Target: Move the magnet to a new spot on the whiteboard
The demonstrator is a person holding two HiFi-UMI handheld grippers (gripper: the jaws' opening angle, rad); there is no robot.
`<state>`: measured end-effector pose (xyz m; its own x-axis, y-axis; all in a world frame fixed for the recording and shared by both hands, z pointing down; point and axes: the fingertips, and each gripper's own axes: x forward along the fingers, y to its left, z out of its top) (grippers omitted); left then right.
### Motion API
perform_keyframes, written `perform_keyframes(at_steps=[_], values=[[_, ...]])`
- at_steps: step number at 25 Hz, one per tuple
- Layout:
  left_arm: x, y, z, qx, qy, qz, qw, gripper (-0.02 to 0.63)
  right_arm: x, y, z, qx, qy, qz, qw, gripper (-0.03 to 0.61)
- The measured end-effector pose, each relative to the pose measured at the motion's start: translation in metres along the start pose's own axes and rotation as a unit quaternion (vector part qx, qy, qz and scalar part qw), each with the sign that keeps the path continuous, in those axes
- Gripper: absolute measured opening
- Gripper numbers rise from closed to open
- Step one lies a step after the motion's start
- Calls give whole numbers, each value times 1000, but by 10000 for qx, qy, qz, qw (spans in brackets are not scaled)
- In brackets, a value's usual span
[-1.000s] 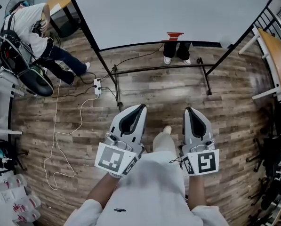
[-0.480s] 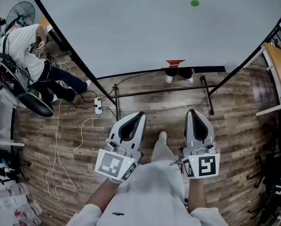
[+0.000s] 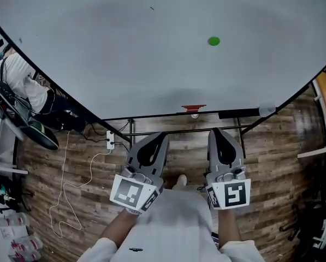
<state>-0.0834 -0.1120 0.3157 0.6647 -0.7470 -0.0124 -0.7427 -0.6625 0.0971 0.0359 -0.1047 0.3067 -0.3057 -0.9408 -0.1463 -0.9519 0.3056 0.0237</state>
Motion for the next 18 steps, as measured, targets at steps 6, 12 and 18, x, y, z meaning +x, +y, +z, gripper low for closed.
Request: perform_keyframes(at_steps=[6, 12, 18], values=[[33, 1, 1, 92, 30, -104, 9999, 6, 21, -18, -3, 42, -81, -111, 9999, 11], [45, -1, 3, 119, 34, -175, 9998, 6, 30, -25, -4, -5, -58, -150, 9999, 11], [53, 6, 8, 120, 131, -106, 9998, 6, 43, -29, 8, -79, -71, -192, 9998, 12]])
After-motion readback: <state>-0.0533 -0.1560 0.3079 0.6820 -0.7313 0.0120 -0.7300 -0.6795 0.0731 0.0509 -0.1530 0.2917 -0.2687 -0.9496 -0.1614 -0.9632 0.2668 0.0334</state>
